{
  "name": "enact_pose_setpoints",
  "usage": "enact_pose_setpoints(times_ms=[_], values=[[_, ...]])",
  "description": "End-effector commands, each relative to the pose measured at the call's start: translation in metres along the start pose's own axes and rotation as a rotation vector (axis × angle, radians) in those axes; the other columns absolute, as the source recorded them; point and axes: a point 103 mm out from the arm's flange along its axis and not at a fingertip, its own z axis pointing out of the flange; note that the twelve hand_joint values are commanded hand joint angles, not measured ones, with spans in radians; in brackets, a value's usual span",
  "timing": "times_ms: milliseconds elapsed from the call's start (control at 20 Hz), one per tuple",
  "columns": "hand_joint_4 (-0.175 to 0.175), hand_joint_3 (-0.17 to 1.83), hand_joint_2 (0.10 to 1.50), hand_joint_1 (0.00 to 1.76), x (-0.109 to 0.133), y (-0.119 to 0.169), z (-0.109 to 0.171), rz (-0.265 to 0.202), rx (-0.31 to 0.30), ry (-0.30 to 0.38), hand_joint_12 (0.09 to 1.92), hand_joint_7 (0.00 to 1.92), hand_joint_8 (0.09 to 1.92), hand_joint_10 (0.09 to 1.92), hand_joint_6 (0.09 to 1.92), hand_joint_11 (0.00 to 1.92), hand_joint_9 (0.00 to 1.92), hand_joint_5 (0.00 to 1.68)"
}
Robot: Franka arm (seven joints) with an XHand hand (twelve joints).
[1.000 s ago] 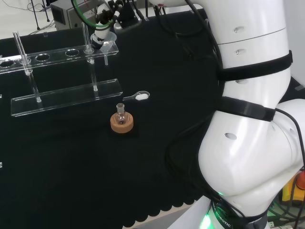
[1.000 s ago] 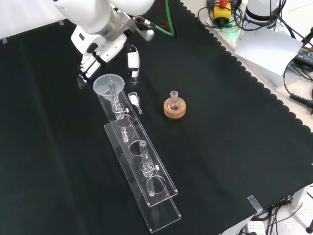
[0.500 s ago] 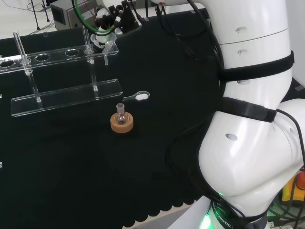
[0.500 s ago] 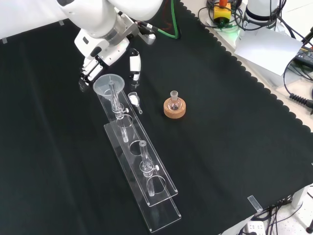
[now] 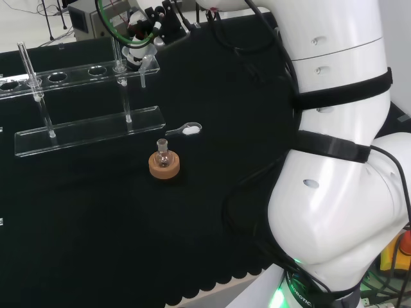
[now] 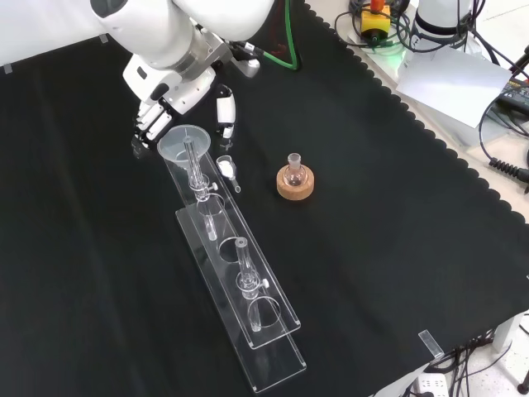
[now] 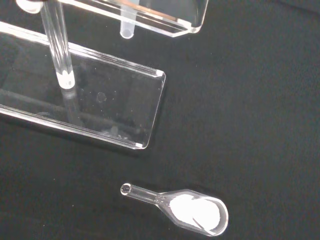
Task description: Pick up the funnel from the transparent funnel stand.
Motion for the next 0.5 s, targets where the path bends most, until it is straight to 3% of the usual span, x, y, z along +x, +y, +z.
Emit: enact_pose_setpoints(times_ms=[50, 500], values=[[-0.004, 0.34, 0.72, 0.61, -0.0011, 0.0047, 0.0041, -0.001, 0.007, 0.003, 1.39, 0.00, 0.66, 0.85, 0.09, 0.52, 0.24, 0.09], [-0.005, 0.37, 0.71, 0.63, -0.0012, 0.0115, 0.0088, 0.005, 0.018, -0.014, 1.39, 0.00, 0.69, 0.85, 0.09, 0.53, 0.27, 0.11]])
